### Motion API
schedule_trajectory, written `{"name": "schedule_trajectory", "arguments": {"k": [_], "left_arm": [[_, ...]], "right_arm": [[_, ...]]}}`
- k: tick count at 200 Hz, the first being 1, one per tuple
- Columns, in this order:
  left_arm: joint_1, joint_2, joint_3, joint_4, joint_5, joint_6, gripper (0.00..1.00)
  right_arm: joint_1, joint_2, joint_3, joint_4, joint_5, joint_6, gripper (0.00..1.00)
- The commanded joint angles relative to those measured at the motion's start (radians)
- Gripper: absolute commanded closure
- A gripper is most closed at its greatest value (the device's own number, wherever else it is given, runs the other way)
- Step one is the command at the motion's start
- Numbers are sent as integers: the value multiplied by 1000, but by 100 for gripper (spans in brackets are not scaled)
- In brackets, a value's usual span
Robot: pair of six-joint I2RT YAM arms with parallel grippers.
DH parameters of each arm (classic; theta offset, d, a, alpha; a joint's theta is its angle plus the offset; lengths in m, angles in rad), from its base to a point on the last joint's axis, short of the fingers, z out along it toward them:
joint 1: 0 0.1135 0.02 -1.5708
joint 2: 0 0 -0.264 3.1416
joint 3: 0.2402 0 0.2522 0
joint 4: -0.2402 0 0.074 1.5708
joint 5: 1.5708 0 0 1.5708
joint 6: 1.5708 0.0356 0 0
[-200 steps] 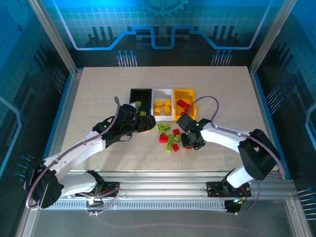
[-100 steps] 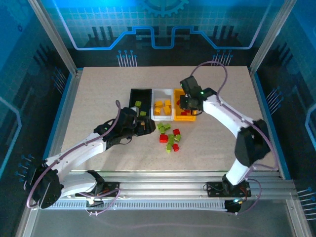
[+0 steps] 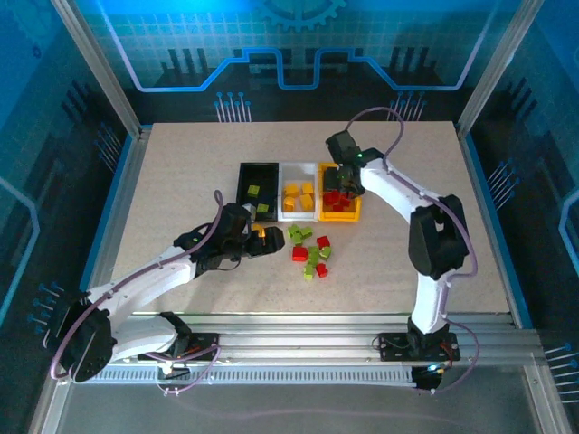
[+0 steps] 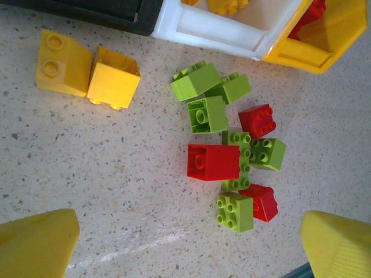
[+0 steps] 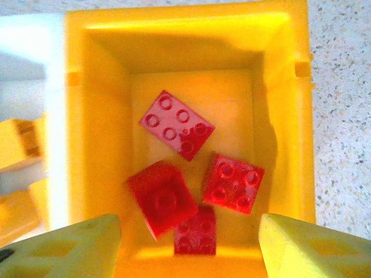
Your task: Sort the legos into containers by color
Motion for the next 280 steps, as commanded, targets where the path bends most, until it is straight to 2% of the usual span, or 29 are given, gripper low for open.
{"name": "schedule_trajectory", "arguments": {"k": [1,30,55,74,102,142,197,244,280], "left_arm": [[-6,-15,-7,15,27,-7,1],[-8,-25,-14,17,12,-10,1],[-6,-25,-19,11,-6,-17,1],[-6,-24,-21,12,-14,-21,1],[-6,-21,-22,7,-11,-26,1],[-7,-39,-22,-12,-24,-16,1],[-4,-40,-22,-11,-41,-7,1],[-1,-40,-19,-20,-38,-8,1],[1,-59,-13,-49,-55,-2,1]], "right_arm": [[58,-163,-108,-17,-13,35,33],[145,-302,-340,-1,-5,163,30],[227,-317,-464,47,-20,284,29],[270,-264,-476,76,-14,328,30],[279,-193,-471,131,-31,341,33],[285,-169,-482,94,-20,347,39],[302,-192,-577,116,-32,351,50],[302,-185,-584,135,-12,336,69],[301,-270,-572,116,29,255,80]]}}
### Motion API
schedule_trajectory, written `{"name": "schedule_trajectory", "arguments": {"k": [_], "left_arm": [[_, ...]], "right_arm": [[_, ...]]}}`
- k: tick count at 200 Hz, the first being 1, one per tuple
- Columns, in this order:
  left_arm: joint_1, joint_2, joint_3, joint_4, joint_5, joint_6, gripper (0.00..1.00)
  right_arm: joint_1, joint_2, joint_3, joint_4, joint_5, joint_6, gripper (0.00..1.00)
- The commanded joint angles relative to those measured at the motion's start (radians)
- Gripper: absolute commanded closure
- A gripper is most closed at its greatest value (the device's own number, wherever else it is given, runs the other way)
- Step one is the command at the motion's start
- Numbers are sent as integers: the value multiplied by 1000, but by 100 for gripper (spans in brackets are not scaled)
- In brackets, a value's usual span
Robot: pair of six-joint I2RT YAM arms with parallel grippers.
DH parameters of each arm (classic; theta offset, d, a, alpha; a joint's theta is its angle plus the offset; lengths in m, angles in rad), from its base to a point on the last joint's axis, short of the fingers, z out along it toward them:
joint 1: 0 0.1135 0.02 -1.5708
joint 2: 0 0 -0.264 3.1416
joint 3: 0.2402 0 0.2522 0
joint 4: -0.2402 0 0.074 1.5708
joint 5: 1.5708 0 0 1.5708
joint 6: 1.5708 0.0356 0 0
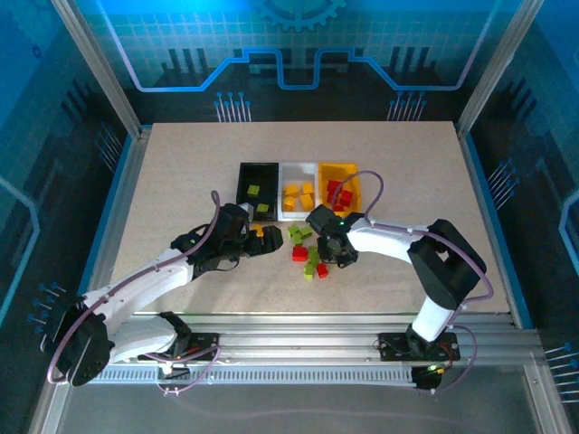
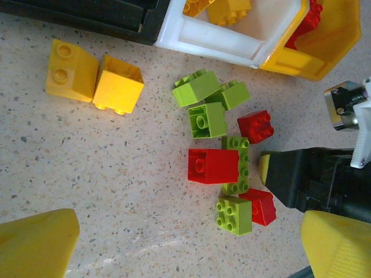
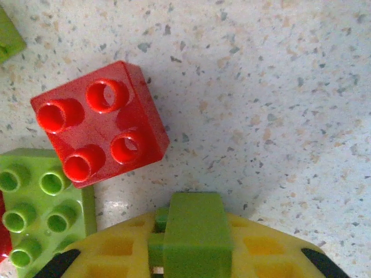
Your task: Sort the legos into containers by color
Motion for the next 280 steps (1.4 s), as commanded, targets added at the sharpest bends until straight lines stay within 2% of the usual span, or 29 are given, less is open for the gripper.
{"name": "schedule_trajectory", "arguments": {"k": [1,28,48,94,148,172,184,198,212,237,280], "left_arm": [[2,-31,-6,-45,-30,4,1],[8,-89,-18,-93,-113,-23,1],[14,-163,-40,-145,-204,-62,1],[38,-287,-80,-210,-243,-103,1],[51,-301,-76,-244,-208,-82,1],[56,-300,-82,-244,-197,-82,1],[56,-299,-83,-244,-194,-82,1],[58,-299,-84,-240,-190,-74,1],[58,-297,-83,-235,-188,-69,1],[60,-285,-82,-207,-166,-56,1],[50,-167,-49,-109,-66,5,2]], "right_arm": [[9,-83,10,-11,50,-54,80],[12,-160,55,14,-14,-186,81],[30,-130,160,30,-92,-271,81],[58,125,506,46,-174,-335,80],[43,451,888,-3,-184,-315,78],[31,551,1003,-11,-200,-299,72],[28,583,1046,-10,-207,-300,59],[27,595,1073,3,-219,-311,44],[27,581,1070,19,-224,-317,38],[22,506,1007,57,-212,-309,36],[8,260,724,97,-118,-254,36]]}}
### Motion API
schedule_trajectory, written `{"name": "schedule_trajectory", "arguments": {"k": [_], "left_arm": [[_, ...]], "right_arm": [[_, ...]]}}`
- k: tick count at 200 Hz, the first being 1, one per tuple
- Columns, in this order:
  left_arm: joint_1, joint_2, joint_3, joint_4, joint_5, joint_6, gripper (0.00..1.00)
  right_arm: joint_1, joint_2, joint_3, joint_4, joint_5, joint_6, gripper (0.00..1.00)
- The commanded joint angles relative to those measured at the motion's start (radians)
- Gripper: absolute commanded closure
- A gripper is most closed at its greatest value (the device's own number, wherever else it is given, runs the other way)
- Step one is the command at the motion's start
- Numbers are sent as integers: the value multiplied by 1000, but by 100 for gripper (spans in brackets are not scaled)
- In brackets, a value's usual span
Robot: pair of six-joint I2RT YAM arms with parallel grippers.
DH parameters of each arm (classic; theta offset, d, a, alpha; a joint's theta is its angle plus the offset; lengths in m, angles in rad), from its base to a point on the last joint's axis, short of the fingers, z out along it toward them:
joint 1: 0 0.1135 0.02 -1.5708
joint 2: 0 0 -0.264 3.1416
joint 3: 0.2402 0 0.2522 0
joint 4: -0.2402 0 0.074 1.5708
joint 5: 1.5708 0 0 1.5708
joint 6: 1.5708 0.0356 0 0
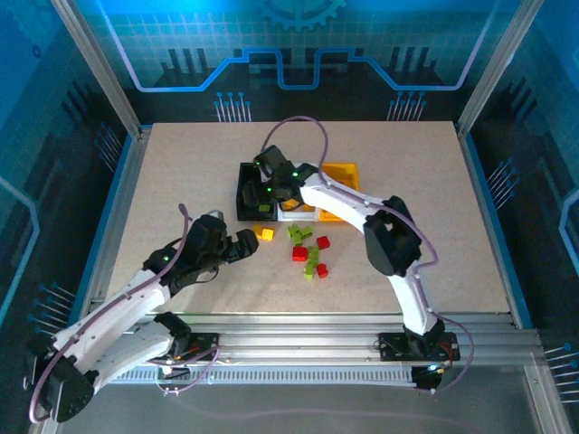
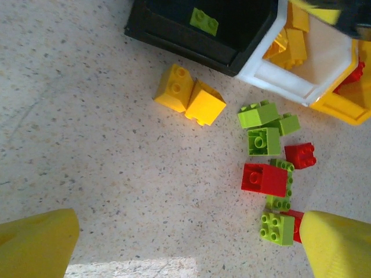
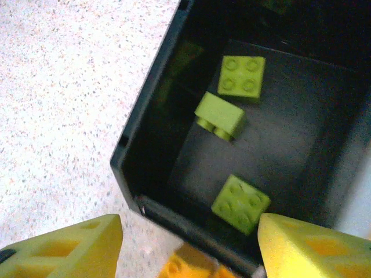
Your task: Sort the legos into containers by color
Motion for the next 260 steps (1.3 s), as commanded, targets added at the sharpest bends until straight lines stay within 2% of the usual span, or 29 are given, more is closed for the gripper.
{"name": "schedule_trajectory", "arguments": {"k": [1,48,88,119,173,195,260], "left_arm": [[-5,74,25,69,82,57,2],[-149,349,128,188,115,100,3],[-222,586,238,206,124,136,10],[-258,685,299,202,86,179,12],[-258,798,360,200,49,216,18],[-257,832,379,190,19,238,25],[-258,879,399,177,-4,261,52]], "right_arm": [[-22,-177,-127,24,74,45,36],[-96,-503,-567,56,114,142,36],[-146,-696,-772,24,131,150,36],[-176,-783,-855,20,124,159,36],[-207,-856,-901,16,114,150,35],[-221,-877,-914,13,112,151,35],[-252,-920,-937,6,99,151,35]]}}
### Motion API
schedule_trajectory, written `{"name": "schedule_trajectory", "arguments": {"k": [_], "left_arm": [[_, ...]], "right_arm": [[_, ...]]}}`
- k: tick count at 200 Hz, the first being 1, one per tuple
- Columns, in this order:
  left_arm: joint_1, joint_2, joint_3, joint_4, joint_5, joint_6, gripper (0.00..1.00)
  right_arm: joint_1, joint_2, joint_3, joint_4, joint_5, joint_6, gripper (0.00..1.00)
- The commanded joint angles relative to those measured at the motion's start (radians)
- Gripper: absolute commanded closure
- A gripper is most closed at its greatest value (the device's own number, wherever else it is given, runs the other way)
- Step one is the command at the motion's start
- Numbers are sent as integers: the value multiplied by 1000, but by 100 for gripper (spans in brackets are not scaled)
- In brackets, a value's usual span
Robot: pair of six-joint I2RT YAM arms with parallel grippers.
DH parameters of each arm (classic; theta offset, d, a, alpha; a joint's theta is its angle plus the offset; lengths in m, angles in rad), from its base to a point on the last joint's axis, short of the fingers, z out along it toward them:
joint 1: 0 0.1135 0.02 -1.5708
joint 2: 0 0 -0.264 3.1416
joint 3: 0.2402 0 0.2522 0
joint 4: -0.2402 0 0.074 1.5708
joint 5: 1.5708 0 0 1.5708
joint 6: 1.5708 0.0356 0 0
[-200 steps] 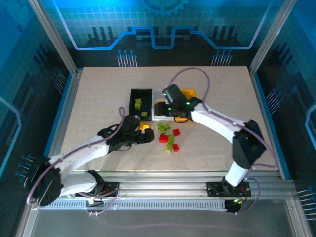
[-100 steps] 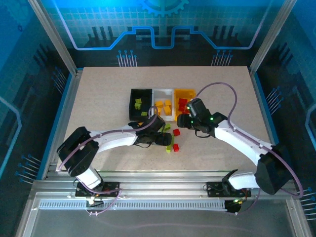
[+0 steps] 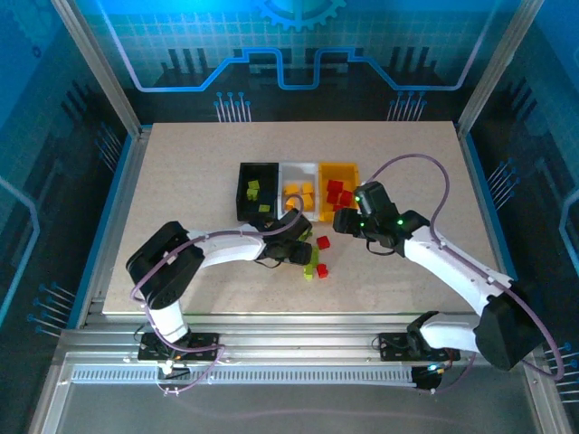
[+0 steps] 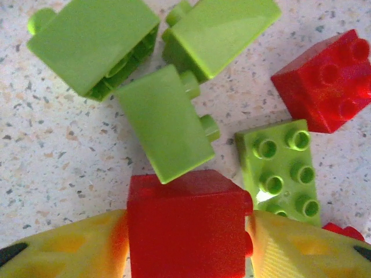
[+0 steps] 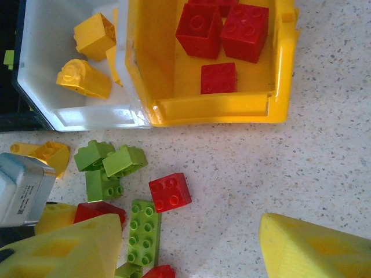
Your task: Sort the legos into containers by color
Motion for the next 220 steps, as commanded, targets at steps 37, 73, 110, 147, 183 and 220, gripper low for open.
{"name": "schedule_trajectory", "arguments": {"k": [37,73,110,147,183,220], "left_arm": [[-4,-83,10,-46,-25,-7,61],[2,-137,122,-65,14,-19,61],[31,52,397,-40,108,-27,63],[68,267,673,-72,126,-43,63],[94,415,849,-115,118,-52,59],[98,474,948,-135,122,-61,28]], "right_arm": [[-28,-43,-12,-18,-1,15,35],[-48,-68,-59,-18,9,27,35],[-77,-95,-98,-38,18,47,35],[-113,-153,-129,-74,16,44,35],[-135,-207,-151,-101,7,32,35],[-150,-226,-166,-100,-22,26,34]]}}
